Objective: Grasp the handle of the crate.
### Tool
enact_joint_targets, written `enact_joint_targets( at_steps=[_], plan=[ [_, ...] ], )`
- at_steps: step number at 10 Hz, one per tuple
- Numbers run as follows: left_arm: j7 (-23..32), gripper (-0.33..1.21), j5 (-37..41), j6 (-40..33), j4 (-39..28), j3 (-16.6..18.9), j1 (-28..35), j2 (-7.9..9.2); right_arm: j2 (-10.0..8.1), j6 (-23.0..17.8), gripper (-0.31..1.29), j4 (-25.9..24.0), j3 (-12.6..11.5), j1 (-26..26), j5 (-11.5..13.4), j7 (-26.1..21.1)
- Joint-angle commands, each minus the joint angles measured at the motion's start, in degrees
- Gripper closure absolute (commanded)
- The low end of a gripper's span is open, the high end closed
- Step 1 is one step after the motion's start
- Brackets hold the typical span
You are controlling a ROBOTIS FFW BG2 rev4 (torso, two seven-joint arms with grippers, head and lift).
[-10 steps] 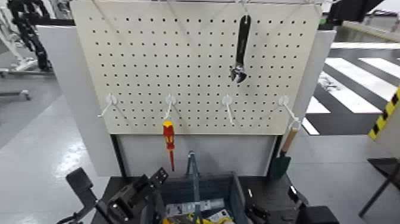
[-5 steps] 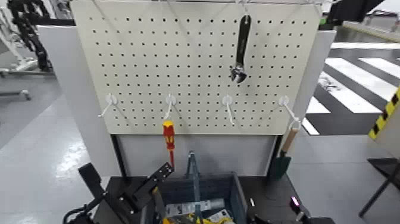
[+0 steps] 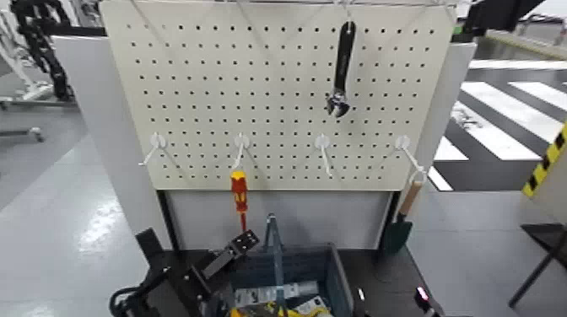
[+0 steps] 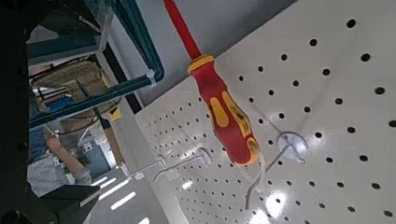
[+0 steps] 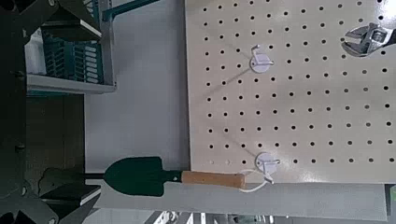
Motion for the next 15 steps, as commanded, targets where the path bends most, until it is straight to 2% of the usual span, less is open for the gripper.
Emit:
enact_joint_targets(
  at_steps=[1, 8, 10, 14, 15],
  plan=[
    [-0.2, 0.11, 5.5, 4.9, 4.0, -1.5, -3.2, 0.79, 0.00, -0.4, 0.15, 0.1, -0.6, 0.7, -0.2, 0.9],
    [-4.3, 0.11, 11.6, 11.4, 15.2, -6.2, -11.6, 1.67, 0.17, -1.0, 0.15, 0.3, -0.7, 0.9, -0.4, 1.8],
    [-4.9, 0.11, 13.0, 12.2, 17.2, -7.6, -13.5, 1.94, 0.26, -3.2, 0.15, 1.4, -0.9, 1.0, -0.5, 2.9],
    [-4.9, 0.12, 15.9, 13.9, 20.4, -9.9, -16.1, 2.38, 2.20, -3.4, 0.15, 1.9, -2.1, 0.9, -0.3, 5.1],
    [-4.9, 0.18, 16.4, 14.3, 21.0, -10.4, -16.5, 2.38, 2.20, -3.4, 0.15, 2.0, -2.1, 0.8, -0.3, 5.2]
  ],
)
